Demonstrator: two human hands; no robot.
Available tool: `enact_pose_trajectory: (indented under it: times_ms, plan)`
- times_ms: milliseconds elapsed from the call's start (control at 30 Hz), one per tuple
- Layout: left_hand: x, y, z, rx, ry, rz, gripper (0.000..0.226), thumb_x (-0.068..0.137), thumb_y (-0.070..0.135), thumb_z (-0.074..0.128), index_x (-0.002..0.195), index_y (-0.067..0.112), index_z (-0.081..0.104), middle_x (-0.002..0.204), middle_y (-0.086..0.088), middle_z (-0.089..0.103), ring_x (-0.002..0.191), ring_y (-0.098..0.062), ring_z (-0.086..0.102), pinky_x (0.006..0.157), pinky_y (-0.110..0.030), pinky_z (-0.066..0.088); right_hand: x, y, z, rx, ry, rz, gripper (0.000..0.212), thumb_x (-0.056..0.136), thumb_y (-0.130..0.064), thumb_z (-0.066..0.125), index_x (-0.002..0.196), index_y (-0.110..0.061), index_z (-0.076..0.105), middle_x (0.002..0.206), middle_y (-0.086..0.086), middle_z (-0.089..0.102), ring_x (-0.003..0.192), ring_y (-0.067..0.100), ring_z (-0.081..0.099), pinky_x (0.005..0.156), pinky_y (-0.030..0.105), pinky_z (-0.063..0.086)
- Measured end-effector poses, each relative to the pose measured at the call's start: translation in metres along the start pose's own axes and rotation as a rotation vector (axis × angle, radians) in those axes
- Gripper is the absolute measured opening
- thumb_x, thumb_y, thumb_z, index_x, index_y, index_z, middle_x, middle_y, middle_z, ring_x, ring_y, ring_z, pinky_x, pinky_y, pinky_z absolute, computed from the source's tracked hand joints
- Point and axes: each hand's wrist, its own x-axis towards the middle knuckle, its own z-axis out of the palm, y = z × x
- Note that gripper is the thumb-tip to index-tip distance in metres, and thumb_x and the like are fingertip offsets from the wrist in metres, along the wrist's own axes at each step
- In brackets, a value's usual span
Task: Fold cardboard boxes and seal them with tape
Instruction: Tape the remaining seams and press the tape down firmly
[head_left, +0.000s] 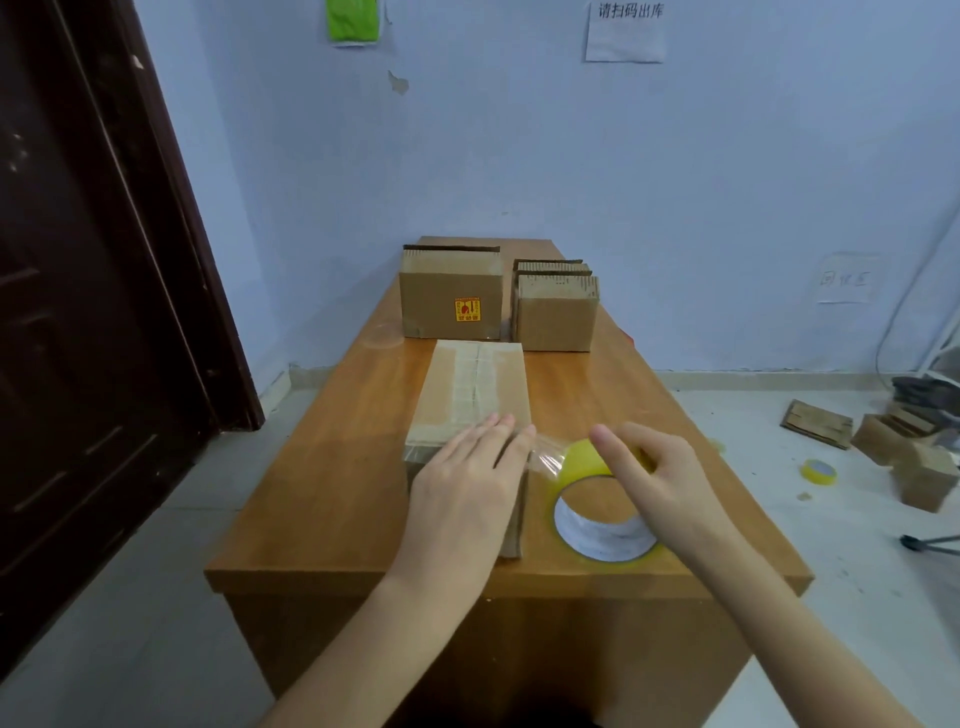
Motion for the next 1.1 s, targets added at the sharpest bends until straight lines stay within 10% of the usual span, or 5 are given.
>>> enact_pose_trajectory:
  times_ms: [167,567,733,900,1100]
  plan:
    - [-0.001,-0.002,-0.002,0.015,-0.002,0.018,0.073,0.04,0.008,0.094,0.109,0.009,0.072,0.106,-0.008,0.071,0.097,-0.02,0.069,0.079,-0.029,0.053,0.012,-0.01,-0.015,-0.183,-0.098,-0.062,0.04,0.091,-0.042,0.05,0.051,-0.041,0.05,0.046,-0.016,0.046,0.047,0.001,0.04,0.052,0.015,0.032]
    - [-0.001,-0.002,-0.003,-0.021,-0.068,-0.011,0.073,0.042,0.013,0.094,0.111,0.012,0.071,0.109,-0.006,0.071,0.099,-0.018,0.068,0.085,-0.026,0.046,0.017,0.003,-0.025,-0.704,-0.319,-0.153,0.065,0.085,-0.069,0.004,0.056,-0.018,0.034,0.046,-0.004,0.033,0.045,0.012,0.034,0.049,0.026,0.027]
    - [-0.002,0.001,-0.005,-0.023,-0.091,-0.001,0.078,0.038,0.019,0.095,0.112,0.013,0.07,0.11,-0.005,0.07,0.101,-0.017,0.068,0.088,-0.025,0.041,0.01,0.008,-0.028,-0.922,-0.371,-0.153,0.093,0.073,-0.069,-0.026,0.096,-0.021,0.05,0.058,-0.002,0.049,0.055,0.014,0.05,0.059,0.031,0.041]
    - [0.006,-0.006,-0.003,0.004,-0.083,0.0,0.077,0.037,0.011,0.094,0.111,0.01,0.07,0.109,-0.008,0.07,0.099,-0.018,0.068,0.087,-0.028,0.047,0.028,0.007,-0.012,-1.033,-0.469,-0.103,0.08,0.079,-0.064,-0.01,0.12,-0.019,0.041,0.066,-0.004,0.056,0.06,0.013,0.053,0.059,0.03,0.042]
    - [0.011,-0.017,0.0,0.002,-0.118,-0.028,0.077,0.038,0.012,0.095,0.111,0.011,0.07,0.108,-0.005,0.071,0.098,-0.016,0.069,0.085,-0.024,0.045,0.041,0.006,0.004,-0.909,-0.622,0.121,0.071,0.089,-0.066,0.01,0.138,-0.021,0.033,0.129,0.0,0.048,0.086,0.013,0.053,0.079,0.03,0.045]
